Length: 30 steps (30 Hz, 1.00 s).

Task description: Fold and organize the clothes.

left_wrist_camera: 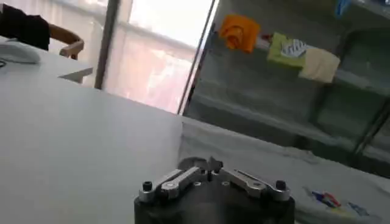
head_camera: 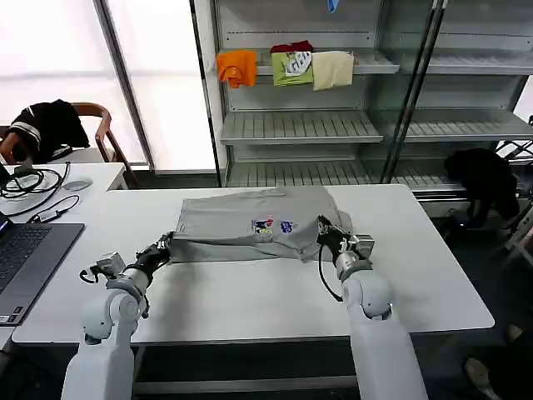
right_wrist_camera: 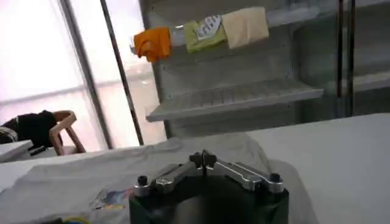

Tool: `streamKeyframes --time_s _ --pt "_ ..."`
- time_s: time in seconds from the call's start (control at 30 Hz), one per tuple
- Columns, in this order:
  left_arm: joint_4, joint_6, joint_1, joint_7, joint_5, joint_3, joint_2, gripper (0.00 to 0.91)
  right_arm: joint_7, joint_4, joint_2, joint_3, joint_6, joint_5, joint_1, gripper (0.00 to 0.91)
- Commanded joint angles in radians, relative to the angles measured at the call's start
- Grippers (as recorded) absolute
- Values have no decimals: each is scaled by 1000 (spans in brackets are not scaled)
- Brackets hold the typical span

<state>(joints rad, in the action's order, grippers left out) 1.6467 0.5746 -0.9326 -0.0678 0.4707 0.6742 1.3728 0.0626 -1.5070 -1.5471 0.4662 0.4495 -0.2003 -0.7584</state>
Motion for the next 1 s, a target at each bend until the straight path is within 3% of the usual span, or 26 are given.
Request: streamKeyframes --time_s 0.03,0.23,0.3,0.33,0.37,0.4,0.43,0.47,0.77,0.87,0.97,1.0 --pt "-45 1 35 -19 -87 -6 4 10 0 97 -7 1 -7 11 59 0" --pt "-29 -1 38 -22 -113 -11 3 10 -7 76 2 6 -5 0 59 0" --pt "-15 -1 39 -22 -116 -12 2 81 -8 67 4 6 -5 -4 58 0" --pt "-9 -1 39 -22 -124 -14 1 343 -9 63 5 5 -5 -3 57 0" --pt "-7 -2 39 -21 -131 -17 0 675 -13 62 6 5 -5 -3 57 0" --pt "-6 -3 39 -22 -139 -17 0 907 -22 61 6 5 -2 -4 58 0" --pt "-5 -6 38 -22 -145 -19 -2 907 -26 62 5 6 -1 -4 58 544" --pt "-4 -7 37 -22 -148 -20 -3 907 -35 68 4 7 -8 -4 61 907" --pt "38 -17 7 -22 -159 -18 -14 907 -81 41 11 8 -92 -35 60 907" --pt "54 -12 -12 -26 -175 -19 -17 907 -75 -28 34 7 -36 -30 37 907" --pt "56 2 -42 -45 -255 -24 -19 907 -51 -125 74 6 122 26 -22 907" --pt "56 2 -53 -50 -286 -30 -20 907 -62 -167 87 3 130 30 -44 907"
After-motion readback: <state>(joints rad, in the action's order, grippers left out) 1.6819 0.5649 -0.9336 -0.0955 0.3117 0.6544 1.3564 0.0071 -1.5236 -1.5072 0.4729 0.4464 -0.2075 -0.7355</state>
